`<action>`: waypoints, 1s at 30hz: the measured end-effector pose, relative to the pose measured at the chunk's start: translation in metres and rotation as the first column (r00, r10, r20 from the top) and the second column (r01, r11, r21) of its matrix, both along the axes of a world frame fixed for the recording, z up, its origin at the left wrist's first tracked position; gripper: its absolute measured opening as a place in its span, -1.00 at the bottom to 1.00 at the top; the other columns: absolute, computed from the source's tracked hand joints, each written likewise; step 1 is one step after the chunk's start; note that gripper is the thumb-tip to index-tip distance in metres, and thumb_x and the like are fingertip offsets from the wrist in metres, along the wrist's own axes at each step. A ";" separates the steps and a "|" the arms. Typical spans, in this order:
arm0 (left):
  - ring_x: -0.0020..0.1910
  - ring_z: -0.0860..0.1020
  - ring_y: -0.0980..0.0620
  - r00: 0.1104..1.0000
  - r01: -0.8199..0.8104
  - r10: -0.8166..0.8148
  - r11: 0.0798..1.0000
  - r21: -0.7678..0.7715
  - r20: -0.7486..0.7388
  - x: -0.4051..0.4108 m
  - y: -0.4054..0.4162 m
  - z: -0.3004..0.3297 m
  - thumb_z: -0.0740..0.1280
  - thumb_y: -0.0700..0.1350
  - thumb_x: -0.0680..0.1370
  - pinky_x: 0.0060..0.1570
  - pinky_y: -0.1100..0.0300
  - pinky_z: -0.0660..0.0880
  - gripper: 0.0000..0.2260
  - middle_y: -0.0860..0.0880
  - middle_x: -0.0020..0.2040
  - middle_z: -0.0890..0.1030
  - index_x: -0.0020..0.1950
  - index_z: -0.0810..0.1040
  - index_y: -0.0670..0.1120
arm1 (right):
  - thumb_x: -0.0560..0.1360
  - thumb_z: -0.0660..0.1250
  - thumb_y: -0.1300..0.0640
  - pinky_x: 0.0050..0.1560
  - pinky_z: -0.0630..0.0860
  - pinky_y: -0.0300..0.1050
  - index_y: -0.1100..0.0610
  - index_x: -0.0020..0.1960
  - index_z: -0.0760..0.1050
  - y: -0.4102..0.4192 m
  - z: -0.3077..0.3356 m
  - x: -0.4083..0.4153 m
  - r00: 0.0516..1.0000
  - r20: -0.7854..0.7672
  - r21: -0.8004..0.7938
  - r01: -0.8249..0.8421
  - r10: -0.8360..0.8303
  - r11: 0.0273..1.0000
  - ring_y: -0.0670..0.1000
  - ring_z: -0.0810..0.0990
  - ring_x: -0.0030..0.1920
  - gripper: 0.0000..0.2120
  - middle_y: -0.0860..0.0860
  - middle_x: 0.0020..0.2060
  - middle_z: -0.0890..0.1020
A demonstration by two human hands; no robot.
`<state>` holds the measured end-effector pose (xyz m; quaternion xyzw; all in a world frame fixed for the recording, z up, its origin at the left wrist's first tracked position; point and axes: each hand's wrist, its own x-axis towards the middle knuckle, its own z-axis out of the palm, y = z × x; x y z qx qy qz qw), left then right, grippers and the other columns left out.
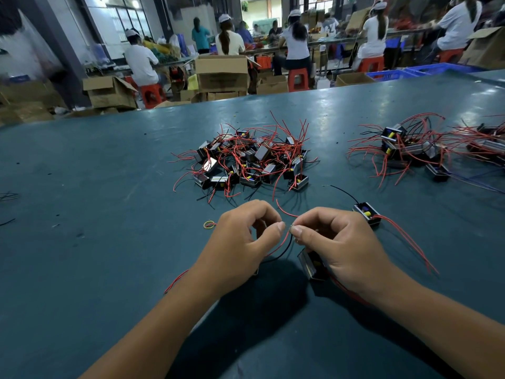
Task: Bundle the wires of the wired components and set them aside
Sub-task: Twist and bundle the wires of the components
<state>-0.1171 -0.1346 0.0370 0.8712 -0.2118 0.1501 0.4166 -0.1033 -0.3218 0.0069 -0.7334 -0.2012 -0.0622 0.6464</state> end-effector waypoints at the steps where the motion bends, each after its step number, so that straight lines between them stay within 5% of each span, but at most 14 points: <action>1: -0.28 0.46 0.20 0.997 0.002 -0.005 0.999 0.046 0.081 -0.001 0.001 0.002 0.37 -0.16 0.56 -0.24 0.43 0.30 -0.93 0.20 -0.23 0.51 -0.12 0.56 -0.02 | 0.42 0.43 0.03 -0.25 0.47 -0.15 0.03 -0.16 0.64 -0.001 0.000 0.000 1.000 -0.004 0.002 -0.006 0.006 1.000 -0.05 0.53 -0.32 -0.93 -0.01 -0.34 0.65; 6: -0.05 0.55 -0.08 0.852 -0.053 -0.180 0.905 0.423 0.491 0.005 0.009 0.005 0.41 -0.18 0.54 -0.04 -0.01 0.50 -0.83 -0.02 0.04 0.61 0.11 0.69 -0.06 | 0.49 0.47 0.17 -0.23 0.38 -0.03 0.11 -0.11 0.65 -0.005 0.001 0.002 0.995 -0.035 0.021 -0.092 0.093 0.996 0.00 0.44 -0.29 -0.98 0.02 -0.32 0.60; 12: -0.10 0.56 -0.07 0.793 -0.053 -0.241 0.888 0.457 0.560 0.007 0.013 0.005 0.40 -0.12 0.58 -0.13 -0.03 0.48 -0.87 0.01 0.02 0.65 0.10 0.71 -0.01 | 0.46 0.45 0.13 -0.19 0.45 -0.14 0.15 -0.10 0.65 -0.009 0.009 0.000 0.975 -0.070 0.018 -0.211 0.211 0.977 -0.07 0.53 -0.26 -0.91 0.04 -0.29 0.64; 22: -0.12 0.56 -0.02 0.882 0.056 -0.191 0.950 0.307 0.430 0.007 0.012 0.003 0.44 -0.10 0.53 -0.10 -0.07 0.47 -0.92 0.05 -0.08 0.60 -0.12 0.66 -0.09 | 0.47 0.42 0.32 -0.24 0.49 -0.30 0.22 -0.18 0.61 -0.008 0.013 0.001 0.977 -0.121 0.089 -0.166 0.176 0.982 -0.13 0.56 -0.33 -0.93 0.00 -0.37 0.64; 26: -0.15 0.58 0.07 0.957 0.219 -0.236 0.969 0.114 0.166 0.004 0.011 0.002 0.45 -0.10 0.52 -0.07 0.18 0.46 -0.97 0.13 -0.13 0.62 -0.07 0.64 -0.03 | 0.49 0.41 0.32 -0.24 0.48 -0.32 0.25 -0.17 0.61 -0.009 0.014 0.001 0.977 -0.127 0.084 -0.161 0.171 0.983 -0.13 0.57 -0.33 -0.94 -0.01 -0.38 0.63; 30: -0.09 0.59 0.04 0.990 0.142 -0.142 0.990 -0.013 0.007 0.006 0.016 0.002 0.36 0.14 0.53 -0.12 0.25 0.43 -0.82 0.15 -0.11 0.65 -0.01 0.63 0.08 | 0.48 0.41 0.32 -0.24 0.48 -0.33 0.24 -0.18 0.60 -0.009 0.015 0.001 0.976 -0.130 0.083 -0.165 0.175 0.983 -0.13 0.58 -0.33 -0.93 -0.02 -0.38 0.63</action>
